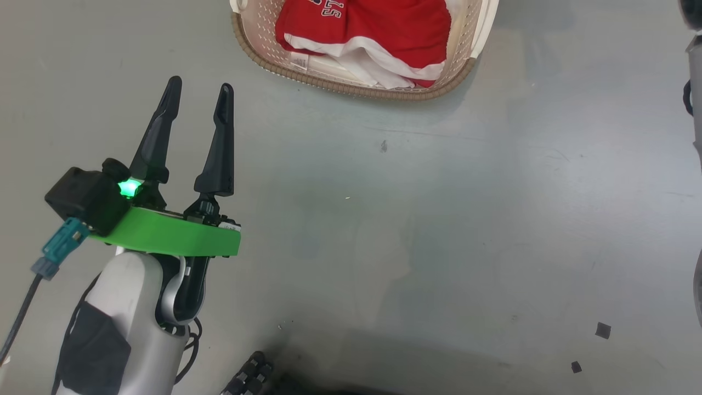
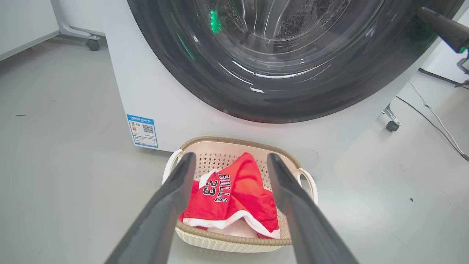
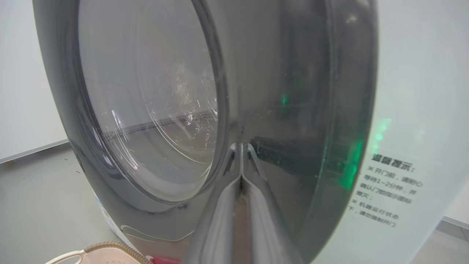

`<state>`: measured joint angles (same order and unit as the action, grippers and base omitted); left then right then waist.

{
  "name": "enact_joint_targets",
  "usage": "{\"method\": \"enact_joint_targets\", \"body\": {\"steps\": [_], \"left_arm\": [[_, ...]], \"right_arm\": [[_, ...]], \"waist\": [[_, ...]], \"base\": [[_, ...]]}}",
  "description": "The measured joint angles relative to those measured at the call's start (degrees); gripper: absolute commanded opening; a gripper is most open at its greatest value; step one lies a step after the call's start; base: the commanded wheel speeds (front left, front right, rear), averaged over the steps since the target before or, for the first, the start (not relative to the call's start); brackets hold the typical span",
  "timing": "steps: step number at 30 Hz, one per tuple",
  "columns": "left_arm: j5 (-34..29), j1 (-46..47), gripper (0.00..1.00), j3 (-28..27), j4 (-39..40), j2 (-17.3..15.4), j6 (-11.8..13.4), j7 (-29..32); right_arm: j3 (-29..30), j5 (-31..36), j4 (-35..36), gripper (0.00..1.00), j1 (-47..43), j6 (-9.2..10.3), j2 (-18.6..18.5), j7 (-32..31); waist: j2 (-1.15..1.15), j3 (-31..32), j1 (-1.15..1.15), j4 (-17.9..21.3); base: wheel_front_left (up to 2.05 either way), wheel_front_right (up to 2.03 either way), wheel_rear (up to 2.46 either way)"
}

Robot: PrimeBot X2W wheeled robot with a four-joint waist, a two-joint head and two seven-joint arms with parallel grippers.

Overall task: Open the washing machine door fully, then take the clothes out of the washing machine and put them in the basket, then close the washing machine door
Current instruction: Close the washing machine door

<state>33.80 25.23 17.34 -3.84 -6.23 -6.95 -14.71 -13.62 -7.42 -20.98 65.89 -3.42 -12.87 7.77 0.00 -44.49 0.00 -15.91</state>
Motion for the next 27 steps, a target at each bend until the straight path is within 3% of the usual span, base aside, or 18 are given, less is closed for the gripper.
{"method": "enact_joint_targets", "body": {"steps": [15, 27], "left_arm": [[0.4, 0.7, 1.00, 0.5, -0.9, 0.1, 0.0, 0.0], [0.4, 1.8, 1.00, 0.5, -2.4, 0.4, 0.0, 0.0]], "right_arm": [[0.6, 1.6, -2.2, 0.00, 3.1, 2.44, 0.6, 0.7], [-0.1, 1.5, -7.0, 0.00, 2.9, 2.48, 0.6, 3.3]], "waist": [[0.00, -1.4, 0.00, -0.4], [0.00, 0.2, 0.00, -0.3]], "base": [[0.00, 0.00, 0.00], [0.00, 0.00, 0.00]]}}
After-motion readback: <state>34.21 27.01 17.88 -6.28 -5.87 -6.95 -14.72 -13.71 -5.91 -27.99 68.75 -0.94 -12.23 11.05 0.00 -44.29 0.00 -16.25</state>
